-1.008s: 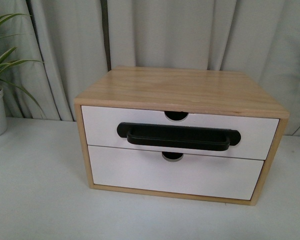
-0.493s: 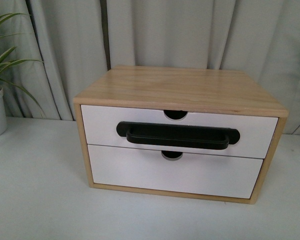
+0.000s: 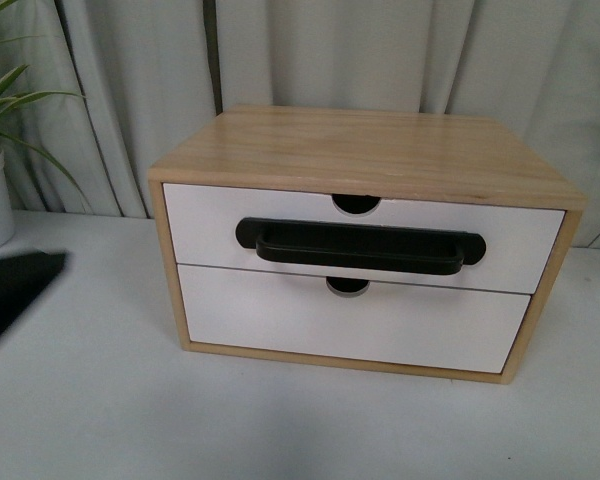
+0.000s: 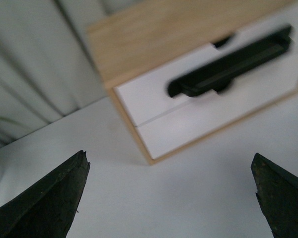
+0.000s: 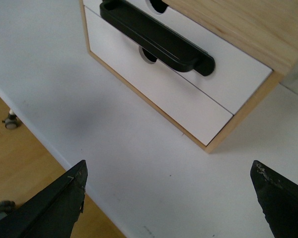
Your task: Pull drawer
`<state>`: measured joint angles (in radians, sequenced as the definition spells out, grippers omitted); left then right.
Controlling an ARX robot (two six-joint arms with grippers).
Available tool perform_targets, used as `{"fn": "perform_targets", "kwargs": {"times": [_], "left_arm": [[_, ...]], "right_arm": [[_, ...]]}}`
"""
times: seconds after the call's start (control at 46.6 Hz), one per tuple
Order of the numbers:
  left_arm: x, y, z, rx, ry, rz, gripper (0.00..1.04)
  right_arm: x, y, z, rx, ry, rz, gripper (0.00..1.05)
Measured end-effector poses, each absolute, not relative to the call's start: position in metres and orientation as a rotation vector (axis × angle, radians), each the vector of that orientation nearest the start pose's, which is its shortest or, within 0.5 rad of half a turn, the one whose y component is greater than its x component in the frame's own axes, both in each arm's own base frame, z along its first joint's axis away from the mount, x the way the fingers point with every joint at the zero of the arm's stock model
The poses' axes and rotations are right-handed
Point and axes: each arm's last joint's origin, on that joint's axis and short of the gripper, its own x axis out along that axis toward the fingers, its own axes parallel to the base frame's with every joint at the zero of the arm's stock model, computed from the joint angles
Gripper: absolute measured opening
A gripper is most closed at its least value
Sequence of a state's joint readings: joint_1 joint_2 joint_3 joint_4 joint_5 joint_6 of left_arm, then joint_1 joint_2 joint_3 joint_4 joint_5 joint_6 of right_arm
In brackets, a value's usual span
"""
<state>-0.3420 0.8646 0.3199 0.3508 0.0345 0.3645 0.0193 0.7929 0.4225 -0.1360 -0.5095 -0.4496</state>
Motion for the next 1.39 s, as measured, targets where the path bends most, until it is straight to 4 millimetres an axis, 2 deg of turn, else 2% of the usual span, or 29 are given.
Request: {"fn": "perform_targets", "kwargs": {"times": [0.086,0.3,0.536,0.643,0.836,1.394], "left_arm": [[0.191,-0.084,0.205,0.550,0.190,-0.590,0.99],[0.237,-0.115,0.207,0.867,0.276,-0.835,0.99],[0.274,-0.135,0.219,1.049,0.281,-0.932,0.99],[0.288,-0.143,0.219,1.128,0.290,-0.980,0.99],[0.306,-0.151,0.217,1.203,0.285,-1.024,0.99],[0.335,-0.158,0.208,1.248,0.318,-1.072,0.99]], "right_arm": [[0.182,0.023,0.219,-0.383,0.368,0.672,0.96],[0.222,0.032,0.221,-0.515,0.368,0.801,0.96],[0.252,0.045,0.218,-0.597,0.316,0.894,0.96],[0.267,0.054,0.215,-0.655,0.278,0.909,0.96],[0.281,0.067,0.206,-0.706,0.250,0.950,0.96],[0.312,0.097,0.182,-0.718,0.236,1.007,0.96]]}}
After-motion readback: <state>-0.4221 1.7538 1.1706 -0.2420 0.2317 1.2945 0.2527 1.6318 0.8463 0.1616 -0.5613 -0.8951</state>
